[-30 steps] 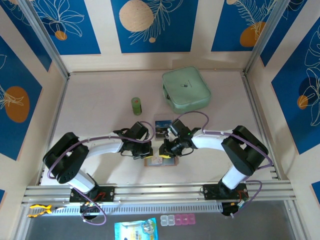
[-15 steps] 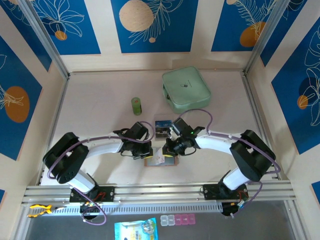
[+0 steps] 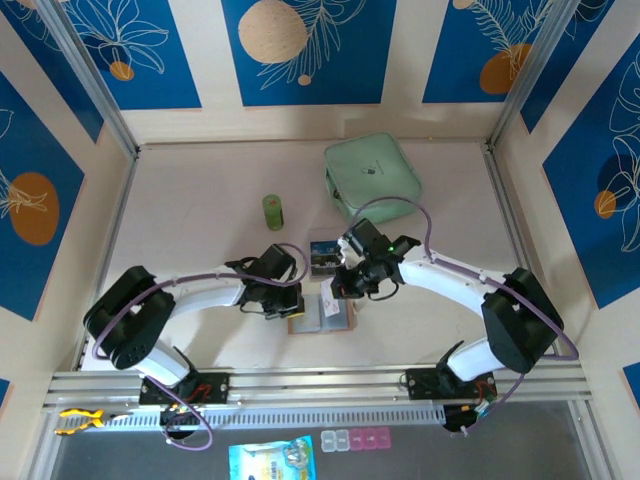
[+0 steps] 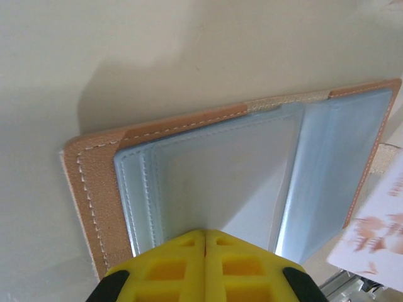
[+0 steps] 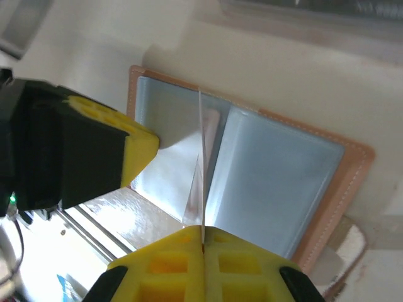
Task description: Take the credit cards out of the card holder
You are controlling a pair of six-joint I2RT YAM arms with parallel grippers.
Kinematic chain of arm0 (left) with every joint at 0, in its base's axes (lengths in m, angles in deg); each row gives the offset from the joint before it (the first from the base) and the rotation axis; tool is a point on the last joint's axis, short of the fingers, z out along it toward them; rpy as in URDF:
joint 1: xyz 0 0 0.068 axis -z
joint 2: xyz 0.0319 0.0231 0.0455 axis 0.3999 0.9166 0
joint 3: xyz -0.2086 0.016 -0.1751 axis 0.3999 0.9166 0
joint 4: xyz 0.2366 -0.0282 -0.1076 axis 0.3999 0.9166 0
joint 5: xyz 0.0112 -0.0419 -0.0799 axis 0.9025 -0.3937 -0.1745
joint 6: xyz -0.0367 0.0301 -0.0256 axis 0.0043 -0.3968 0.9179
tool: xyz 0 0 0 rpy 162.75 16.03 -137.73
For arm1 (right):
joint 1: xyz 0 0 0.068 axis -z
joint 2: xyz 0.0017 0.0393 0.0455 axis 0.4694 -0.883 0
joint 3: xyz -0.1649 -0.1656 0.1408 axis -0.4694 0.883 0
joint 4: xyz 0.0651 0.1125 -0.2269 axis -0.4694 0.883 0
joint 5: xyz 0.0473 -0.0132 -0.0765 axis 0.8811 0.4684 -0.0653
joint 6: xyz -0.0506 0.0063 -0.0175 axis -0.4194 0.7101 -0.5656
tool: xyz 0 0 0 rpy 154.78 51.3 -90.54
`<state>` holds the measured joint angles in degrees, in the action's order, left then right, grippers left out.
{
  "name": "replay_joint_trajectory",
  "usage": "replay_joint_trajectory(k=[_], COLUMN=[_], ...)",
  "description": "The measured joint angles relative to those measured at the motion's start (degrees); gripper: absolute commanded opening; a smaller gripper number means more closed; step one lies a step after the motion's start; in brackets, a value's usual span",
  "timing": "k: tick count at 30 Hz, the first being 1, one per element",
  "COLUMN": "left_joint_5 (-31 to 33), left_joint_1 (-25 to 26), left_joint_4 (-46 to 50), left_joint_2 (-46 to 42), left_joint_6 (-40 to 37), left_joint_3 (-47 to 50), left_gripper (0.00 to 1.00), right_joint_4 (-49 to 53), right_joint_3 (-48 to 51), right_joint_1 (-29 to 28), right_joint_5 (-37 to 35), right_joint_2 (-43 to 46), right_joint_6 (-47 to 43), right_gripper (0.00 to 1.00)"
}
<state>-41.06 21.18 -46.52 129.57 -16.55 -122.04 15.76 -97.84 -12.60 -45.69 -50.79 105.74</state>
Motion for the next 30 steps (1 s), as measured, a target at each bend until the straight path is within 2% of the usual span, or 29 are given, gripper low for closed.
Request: replay_joint_trajectory(k=[7, 13, 23, 30], left_joint_5=[0.5, 0.9, 1.1, 1.0], left_joint_1=[0.0, -0.1, -2.6, -5.3], left_joint_4=[1.6, 2.9, 4.6, 5.9], left_joint_2=[-1.2, -2.9, -6.2, -6.9], left_joint_6=[0.0, -0.2, -1.5, -2.5], left_joint_3=[0.0, 0.0, 0.5, 1.7], left_gripper=[0.05, 0.05, 0.05, 0.05], right_joint_4=[6.8, 12.3, 20.8, 28.2], right_joint_3=[-6.1, -14.7, -32.2, -47.6], right_joint_1=[0.7, 4.6, 9.3, 12.4], right_joint_5=[-3.6, -4.5, -5.1, -4.4], right_joint_2=[0.0, -1.3, -13.6, -23.8], right_joint_6=[-21.1, -38.1, -62.4, -74.8], right_gripper=[0.0, 0.0, 0.0, 0.0])
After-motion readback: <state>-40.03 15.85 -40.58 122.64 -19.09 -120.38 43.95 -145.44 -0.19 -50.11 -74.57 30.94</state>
